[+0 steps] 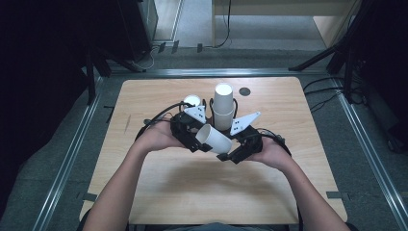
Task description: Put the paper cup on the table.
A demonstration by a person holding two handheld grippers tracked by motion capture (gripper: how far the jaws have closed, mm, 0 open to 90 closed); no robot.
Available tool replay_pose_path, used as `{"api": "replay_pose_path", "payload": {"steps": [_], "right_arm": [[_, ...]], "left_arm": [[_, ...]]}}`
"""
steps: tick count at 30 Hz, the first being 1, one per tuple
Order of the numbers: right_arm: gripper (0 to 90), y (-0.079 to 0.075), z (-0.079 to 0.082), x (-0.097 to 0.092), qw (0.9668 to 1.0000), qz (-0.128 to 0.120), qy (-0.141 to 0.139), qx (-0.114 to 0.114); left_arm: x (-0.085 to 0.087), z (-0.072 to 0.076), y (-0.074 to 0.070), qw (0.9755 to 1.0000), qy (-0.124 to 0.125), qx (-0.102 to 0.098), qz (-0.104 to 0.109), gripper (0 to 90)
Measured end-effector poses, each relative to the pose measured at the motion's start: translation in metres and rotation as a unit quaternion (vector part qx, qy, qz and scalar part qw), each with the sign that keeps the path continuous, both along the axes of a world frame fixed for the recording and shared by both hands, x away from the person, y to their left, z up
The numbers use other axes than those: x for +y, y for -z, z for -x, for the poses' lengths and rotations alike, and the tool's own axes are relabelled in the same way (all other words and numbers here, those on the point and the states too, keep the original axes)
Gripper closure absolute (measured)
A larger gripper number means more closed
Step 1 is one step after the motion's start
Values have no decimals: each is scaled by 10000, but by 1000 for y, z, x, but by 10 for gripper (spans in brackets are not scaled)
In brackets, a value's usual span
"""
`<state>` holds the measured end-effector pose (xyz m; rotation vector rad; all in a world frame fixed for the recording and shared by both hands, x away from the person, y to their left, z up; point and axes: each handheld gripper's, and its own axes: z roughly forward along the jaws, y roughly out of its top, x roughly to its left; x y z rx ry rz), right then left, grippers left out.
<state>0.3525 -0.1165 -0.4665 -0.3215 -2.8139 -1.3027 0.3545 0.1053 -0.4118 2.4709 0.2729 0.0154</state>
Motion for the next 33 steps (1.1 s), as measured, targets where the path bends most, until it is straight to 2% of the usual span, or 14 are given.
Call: {"api": "replay_pose_path", "payload": {"steps": [4,6,11,19,25,28,29,33], "right_arm": [[240,1,0,2,10000,15,-9,-21],[240,2,0,3,10000,18,-9,-22],[259,6,1,8,9999,47,-144,13],[316,9,2,13,9996,103,-267,52],[315,7,2,11,9996,90,-270,-18],[315,6,2,10,9997,66,-227,-53],[315,6,1,9,9998,58,-193,-60],[315,3,0,4,9999,-51,-107,-65]], "left_arm": [[-7,2,3,9995,75,-54,-301,243],[-10,2,4,9991,106,-13,-401,243],[-13,2,7,9987,150,113,-475,240],[-16,2,11,9983,177,125,-534,228],[-13,3,13,9994,131,71,-314,190],[-11,2,13,9998,45,97,-182,144],[-10,1,13,9999,5,47,-133,128],[-6,1,13,9999,-129,15,101,121]]}}
